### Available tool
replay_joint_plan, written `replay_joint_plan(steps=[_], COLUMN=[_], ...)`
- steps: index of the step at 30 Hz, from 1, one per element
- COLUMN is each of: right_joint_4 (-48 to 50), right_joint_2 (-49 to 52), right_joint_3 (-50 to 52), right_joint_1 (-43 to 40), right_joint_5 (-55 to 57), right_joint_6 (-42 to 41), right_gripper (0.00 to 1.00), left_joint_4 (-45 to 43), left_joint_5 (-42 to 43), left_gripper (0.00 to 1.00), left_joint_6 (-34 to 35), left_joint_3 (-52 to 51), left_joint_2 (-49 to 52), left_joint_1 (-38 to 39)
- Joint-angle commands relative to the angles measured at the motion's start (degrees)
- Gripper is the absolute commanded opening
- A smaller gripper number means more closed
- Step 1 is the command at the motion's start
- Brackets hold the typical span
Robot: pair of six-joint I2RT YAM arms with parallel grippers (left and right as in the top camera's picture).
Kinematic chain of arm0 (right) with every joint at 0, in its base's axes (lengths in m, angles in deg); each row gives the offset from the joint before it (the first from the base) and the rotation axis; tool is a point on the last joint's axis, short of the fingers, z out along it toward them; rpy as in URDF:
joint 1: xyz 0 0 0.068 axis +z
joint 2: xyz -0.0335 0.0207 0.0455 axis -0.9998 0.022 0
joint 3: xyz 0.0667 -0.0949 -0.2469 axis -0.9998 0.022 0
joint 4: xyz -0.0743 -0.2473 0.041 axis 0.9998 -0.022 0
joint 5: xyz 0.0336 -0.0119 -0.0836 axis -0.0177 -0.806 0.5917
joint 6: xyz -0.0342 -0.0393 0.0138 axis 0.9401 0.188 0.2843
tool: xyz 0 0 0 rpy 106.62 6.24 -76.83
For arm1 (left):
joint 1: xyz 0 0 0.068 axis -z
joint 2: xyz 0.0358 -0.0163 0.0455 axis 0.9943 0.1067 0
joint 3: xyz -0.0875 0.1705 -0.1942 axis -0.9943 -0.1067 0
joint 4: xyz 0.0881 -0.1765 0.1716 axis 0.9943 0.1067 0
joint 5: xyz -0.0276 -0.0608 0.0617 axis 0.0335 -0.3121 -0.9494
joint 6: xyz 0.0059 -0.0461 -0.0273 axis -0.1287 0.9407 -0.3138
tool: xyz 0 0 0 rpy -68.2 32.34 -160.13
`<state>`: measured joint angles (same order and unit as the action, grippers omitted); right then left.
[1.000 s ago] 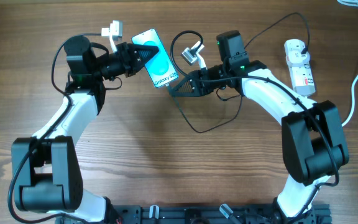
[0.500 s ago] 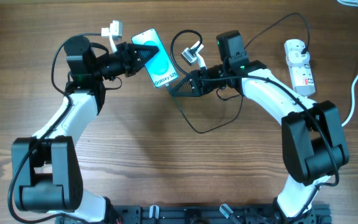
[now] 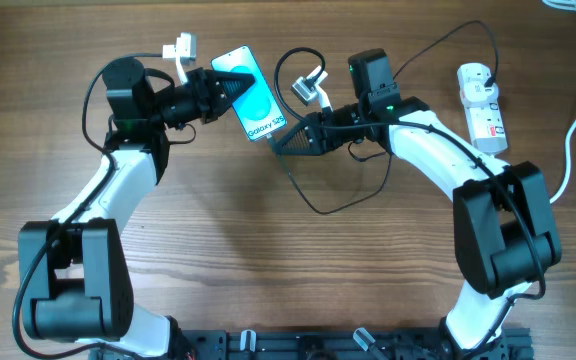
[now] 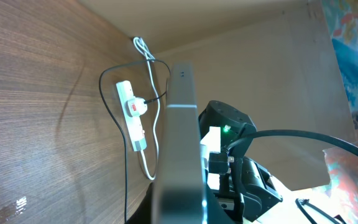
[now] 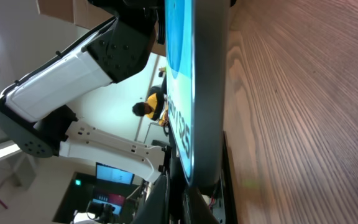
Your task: Plug charger to phone and switch on socket
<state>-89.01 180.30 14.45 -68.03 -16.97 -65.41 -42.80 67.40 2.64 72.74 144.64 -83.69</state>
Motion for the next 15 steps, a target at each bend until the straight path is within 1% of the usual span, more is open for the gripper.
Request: replay_joint_plan(steps=[1,15], right_joint_4=[0.2,1.07], right_joint_2=[-1.42,-1.42], right_joint_3=[-0.24,-0.24], right_joint_1=[0.07,0.04], right_joint_5=[0.96,0.98], right_joint_6=[-0.17,-0.39], right_gripper=[0.04,0.05], left_joint_4=[-0.35,0.13], left_joint_5=[1.81,2.78], left_gripper=[0.04,0.04], left_joint_6=[1.18,1.16], left_joint_3=[0.68,0.68], left_joint_2=[-0.11,-0.11], left_joint_1=[-0.55,-0.57])
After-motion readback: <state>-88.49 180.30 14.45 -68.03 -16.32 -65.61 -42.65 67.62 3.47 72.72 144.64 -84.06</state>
